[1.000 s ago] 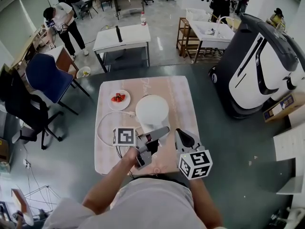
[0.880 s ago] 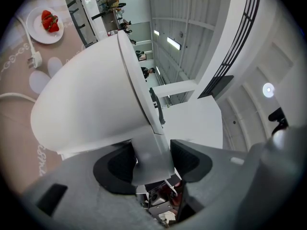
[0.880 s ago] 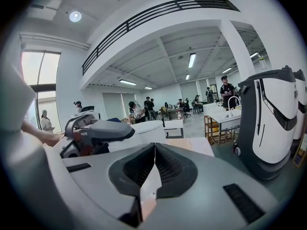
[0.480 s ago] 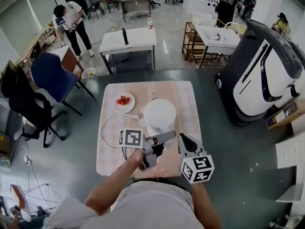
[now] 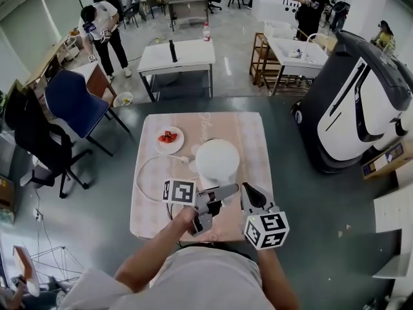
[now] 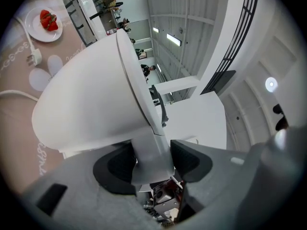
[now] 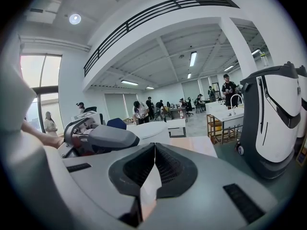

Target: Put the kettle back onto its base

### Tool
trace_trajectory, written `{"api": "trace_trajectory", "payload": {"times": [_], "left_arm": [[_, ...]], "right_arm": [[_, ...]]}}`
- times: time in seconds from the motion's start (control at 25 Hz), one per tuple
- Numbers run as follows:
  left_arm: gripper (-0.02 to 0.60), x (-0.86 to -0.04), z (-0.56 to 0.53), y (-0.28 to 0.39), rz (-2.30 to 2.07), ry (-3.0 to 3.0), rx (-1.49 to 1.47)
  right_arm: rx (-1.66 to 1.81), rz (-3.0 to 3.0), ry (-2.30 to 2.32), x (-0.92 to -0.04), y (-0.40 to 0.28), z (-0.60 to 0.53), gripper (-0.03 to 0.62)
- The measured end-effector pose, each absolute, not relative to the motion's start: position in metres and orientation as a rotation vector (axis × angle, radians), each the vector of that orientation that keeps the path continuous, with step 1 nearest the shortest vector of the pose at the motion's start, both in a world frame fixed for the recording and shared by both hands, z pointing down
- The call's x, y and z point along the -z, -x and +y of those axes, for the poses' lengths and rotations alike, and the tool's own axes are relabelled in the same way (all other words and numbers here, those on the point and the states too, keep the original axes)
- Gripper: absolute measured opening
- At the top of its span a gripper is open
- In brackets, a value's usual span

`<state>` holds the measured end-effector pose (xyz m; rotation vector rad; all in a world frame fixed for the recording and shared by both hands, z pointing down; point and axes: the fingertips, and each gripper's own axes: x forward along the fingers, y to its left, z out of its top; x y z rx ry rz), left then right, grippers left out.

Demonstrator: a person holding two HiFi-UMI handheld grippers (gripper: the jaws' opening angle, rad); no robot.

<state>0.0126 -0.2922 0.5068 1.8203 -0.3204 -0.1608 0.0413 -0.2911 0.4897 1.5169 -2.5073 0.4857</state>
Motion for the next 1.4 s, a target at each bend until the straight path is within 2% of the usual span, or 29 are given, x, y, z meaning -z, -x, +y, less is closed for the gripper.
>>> {"api": "trace_trajectory", "payload": {"times": [0.6, 1.4], "left_arm": [[0.229, -0.513, -0.284, -0.016, -0.311, -1.835, 0.204], [0.288, -0.514, -0.278, 0.009, -0.712, -2.004, 0.154]], "right_arm": [[-0.472, -2.528, -1.46, -0.484, -0.043, -0.282, 0.005], [-0.448, -2.596, -1.295, -0.483, -0.031, -0.25, 0.005]]}}
